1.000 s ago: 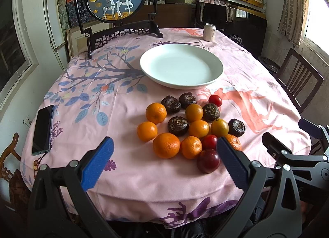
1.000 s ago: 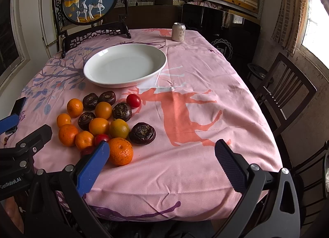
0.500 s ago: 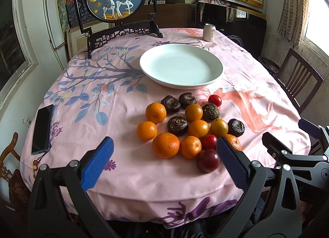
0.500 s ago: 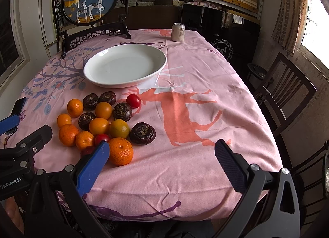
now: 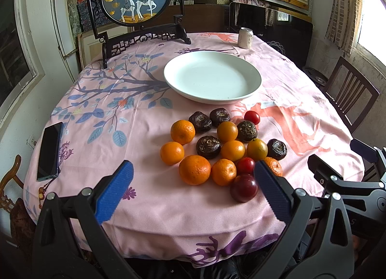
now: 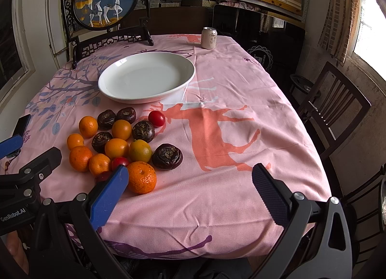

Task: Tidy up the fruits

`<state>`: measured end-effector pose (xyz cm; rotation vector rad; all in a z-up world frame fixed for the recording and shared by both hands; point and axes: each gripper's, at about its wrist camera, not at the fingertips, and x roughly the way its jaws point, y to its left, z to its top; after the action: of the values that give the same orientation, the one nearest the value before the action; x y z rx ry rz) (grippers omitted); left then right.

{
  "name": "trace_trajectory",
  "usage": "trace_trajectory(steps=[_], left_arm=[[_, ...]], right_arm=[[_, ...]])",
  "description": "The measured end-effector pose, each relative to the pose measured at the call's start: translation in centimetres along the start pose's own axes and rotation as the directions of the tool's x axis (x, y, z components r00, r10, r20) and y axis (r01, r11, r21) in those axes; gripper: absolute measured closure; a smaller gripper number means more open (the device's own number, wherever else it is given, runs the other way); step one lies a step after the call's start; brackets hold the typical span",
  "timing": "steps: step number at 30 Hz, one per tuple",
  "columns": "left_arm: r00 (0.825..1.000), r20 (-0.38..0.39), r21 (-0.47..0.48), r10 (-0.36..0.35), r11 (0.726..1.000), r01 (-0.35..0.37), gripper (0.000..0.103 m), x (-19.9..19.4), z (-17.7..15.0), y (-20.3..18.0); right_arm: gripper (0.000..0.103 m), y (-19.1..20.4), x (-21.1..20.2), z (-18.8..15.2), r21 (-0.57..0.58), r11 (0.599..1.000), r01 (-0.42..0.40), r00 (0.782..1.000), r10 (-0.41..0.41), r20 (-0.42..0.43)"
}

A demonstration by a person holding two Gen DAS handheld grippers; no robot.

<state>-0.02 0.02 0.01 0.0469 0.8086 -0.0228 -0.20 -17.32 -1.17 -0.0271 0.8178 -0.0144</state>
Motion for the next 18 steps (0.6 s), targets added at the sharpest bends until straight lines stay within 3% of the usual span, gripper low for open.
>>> trace_trajectory(steps=[18], left_arm=[[1.000,-0.001,-0.001,-0.001,1.000,0.001,0.002,0.01,0.00,0.01]], right_arm=[[0.001,-0.02,0.07,0.01,0.000,1.000,0.000,1.000,0.000,-0.001]])
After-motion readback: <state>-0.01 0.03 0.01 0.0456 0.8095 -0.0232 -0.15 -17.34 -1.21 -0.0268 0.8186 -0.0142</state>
